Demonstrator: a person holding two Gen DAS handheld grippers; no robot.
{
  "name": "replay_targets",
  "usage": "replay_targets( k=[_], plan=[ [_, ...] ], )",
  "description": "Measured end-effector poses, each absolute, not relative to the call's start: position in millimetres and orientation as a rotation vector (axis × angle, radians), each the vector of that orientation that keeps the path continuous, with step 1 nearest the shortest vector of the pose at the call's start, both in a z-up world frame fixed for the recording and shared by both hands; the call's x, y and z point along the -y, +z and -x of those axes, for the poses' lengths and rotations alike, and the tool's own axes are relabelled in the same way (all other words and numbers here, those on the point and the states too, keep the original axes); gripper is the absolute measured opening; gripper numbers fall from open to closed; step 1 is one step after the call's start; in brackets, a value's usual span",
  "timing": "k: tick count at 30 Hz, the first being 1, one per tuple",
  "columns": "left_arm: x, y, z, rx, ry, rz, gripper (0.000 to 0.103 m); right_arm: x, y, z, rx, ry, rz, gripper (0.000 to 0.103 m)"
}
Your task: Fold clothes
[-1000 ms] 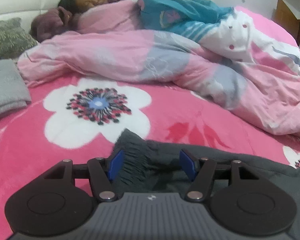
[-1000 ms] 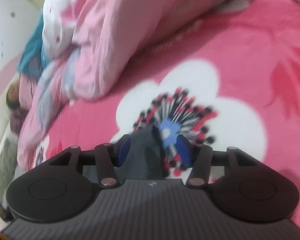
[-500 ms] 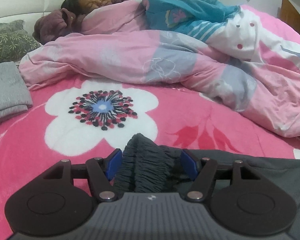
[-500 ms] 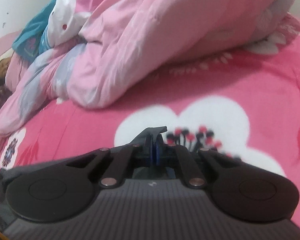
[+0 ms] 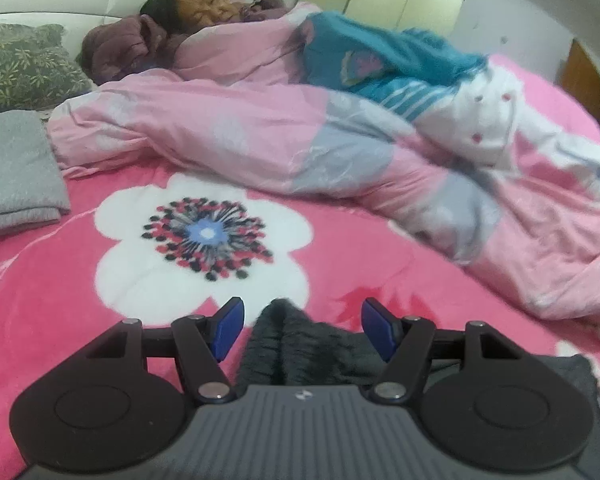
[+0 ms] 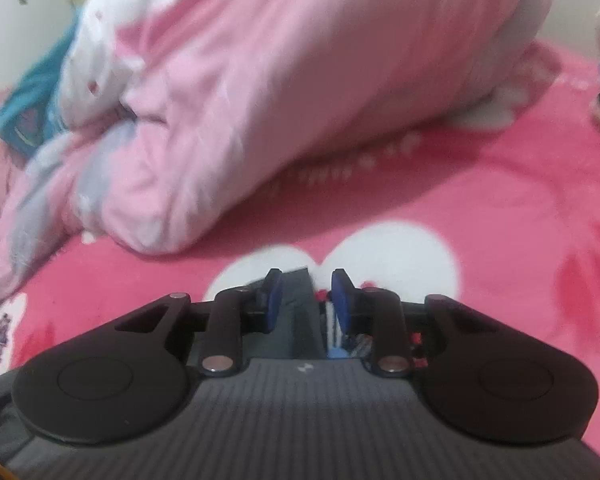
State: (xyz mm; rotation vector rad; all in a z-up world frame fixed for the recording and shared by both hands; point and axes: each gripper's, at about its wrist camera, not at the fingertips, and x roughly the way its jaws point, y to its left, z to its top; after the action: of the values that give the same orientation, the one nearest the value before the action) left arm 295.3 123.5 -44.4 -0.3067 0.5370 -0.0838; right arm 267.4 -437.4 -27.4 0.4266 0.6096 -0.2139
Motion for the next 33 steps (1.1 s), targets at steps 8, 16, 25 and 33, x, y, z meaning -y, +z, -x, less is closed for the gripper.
replay_targets(
  k=[8,16,25,33],
  plan=[
    [-74,-56,-290,-0.653,-0.286,0.114,0.066,404,3,-143,-0.687,-0.13,-0.46,0.028],
    [-94,-51,-278,-0.633,-0.26,0.203,0.066,398,-20,30,-0.664,-0.234,-0.711,0.042],
    [-158,19,-135,-0.632,-0.283,0.314,0.077,344,-11,118,-0.602,0.026,-0.789,0.059],
    [-201,-12,-39,-0.776,-0.167,0.412,0.075,232,-51,89,-0.773,0.393,-0.596,0.058]
  ],
)
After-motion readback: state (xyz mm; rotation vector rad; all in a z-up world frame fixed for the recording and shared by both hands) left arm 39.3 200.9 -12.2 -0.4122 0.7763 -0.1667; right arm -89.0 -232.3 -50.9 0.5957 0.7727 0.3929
